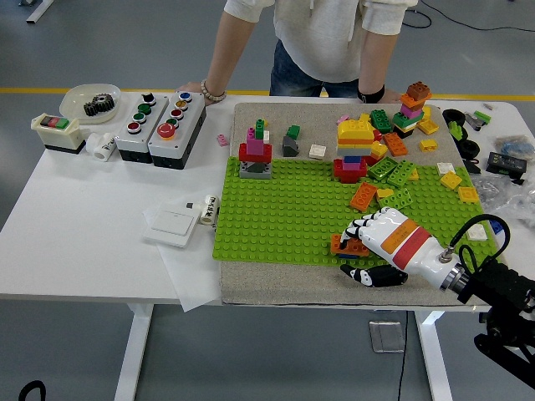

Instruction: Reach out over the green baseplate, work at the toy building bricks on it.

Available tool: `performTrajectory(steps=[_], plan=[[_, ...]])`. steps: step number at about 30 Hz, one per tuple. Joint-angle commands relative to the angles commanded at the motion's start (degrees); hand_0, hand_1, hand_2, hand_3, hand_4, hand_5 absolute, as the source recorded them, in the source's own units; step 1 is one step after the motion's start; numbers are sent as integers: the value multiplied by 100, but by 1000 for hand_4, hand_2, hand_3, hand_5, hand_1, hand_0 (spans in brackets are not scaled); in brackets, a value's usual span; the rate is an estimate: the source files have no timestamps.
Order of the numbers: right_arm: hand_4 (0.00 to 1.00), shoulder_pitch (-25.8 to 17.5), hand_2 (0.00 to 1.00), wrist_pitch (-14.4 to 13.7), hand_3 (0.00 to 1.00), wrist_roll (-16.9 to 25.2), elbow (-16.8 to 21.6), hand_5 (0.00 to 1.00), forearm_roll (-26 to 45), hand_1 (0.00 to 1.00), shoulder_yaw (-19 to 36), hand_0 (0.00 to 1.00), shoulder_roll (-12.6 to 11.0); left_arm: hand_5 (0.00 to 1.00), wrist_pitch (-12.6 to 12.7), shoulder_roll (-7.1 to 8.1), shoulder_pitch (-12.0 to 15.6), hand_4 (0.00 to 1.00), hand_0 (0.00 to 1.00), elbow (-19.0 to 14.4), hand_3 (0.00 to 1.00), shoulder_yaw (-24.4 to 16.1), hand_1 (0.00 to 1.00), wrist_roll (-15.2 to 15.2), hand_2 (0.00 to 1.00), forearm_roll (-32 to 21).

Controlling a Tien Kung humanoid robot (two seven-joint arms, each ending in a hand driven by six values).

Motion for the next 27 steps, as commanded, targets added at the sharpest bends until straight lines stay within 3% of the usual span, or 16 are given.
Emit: performTrajectory(steps=[27], plan=[[713,65,571,5,534,-2,-40,453,-7,473,-56,295,61,666,-17,1,12,672,633,1,614,-34,646,12,694,88]])
